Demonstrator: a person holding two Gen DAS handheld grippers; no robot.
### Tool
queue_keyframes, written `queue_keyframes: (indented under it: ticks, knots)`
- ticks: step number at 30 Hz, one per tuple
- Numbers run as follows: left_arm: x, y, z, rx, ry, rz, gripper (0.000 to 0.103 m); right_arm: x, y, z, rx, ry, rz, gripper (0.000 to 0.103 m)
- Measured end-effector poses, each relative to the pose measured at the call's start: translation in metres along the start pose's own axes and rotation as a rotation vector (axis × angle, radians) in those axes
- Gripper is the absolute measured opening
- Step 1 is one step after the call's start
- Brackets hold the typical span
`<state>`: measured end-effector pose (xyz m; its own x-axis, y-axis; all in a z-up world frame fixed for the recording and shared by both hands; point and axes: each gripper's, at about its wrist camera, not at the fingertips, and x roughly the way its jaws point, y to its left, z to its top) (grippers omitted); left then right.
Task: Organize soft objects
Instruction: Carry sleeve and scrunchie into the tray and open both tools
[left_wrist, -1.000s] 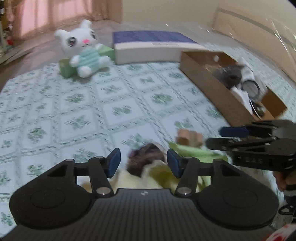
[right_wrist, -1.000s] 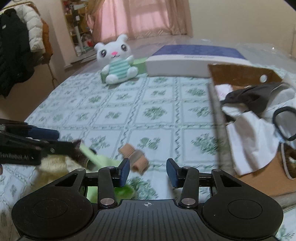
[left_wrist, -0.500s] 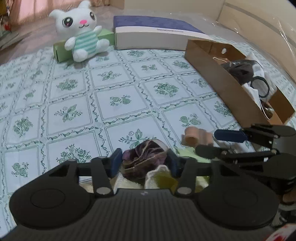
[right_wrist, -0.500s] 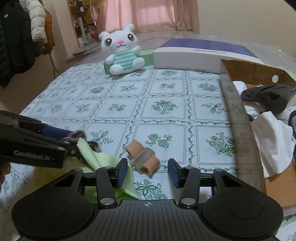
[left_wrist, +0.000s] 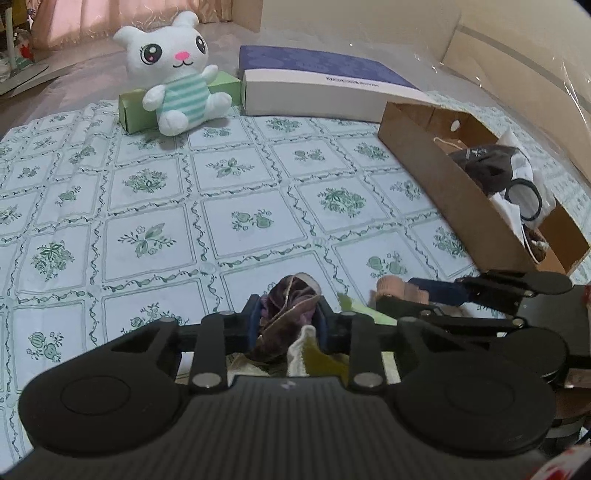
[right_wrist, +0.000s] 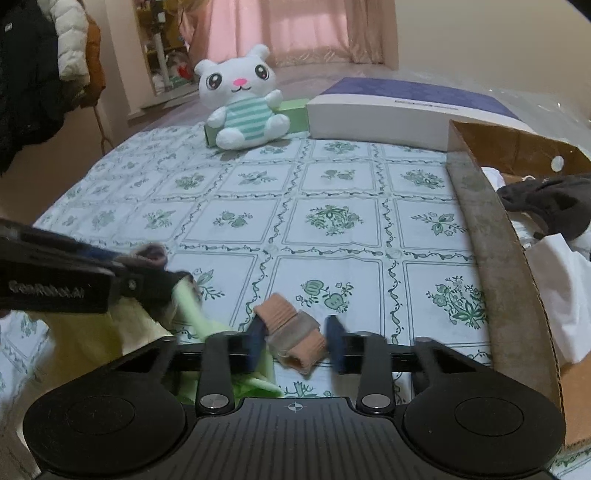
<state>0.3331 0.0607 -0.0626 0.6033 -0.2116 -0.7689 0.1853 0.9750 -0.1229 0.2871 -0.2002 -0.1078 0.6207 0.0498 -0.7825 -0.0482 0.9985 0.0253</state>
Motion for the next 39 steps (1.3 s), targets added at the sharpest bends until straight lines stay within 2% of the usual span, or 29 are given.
queue_keyframes:
  ticks: [4, 10, 19, 25, 32, 39]
  knots:
    - [-0.011, 0.0, 0.002, -0.014, -0.027, 0.003, 0.026, -0.003, 0.0, 0.001, -0.013, -0.018, 0.009, 0.029]
    - [-0.038, 0.0, 0.007, -0.038, -0.086, 0.01, 0.025, -0.03, -0.007, 0.007, 0.002, -0.099, 0.03, 0.029]
    - [-0.099, 0.001, 0.017, -0.096, -0.215, -0.032, 0.023, -0.076, -0.018, 0.012, 0.071, -0.176, 0.038, 0.029]
    - [-0.132, 0.001, 0.018, -0.142, -0.259, -0.065, 0.023, -0.112, -0.025, 0.011, 0.099, -0.216, 0.048, 0.029]
    - [-0.142, -0.031, 0.018, -0.093, -0.251, -0.073, 0.023, -0.149, -0.04, 0.008, 0.124, -0.255, 0.034, 0.029]
    - [-0.115, -0.094, 0.024, -0.001, -0.198, -0.161, 0.023, -0.176, -0.068, -0.002, 0.153, -0.268, -0.018, 0.029]
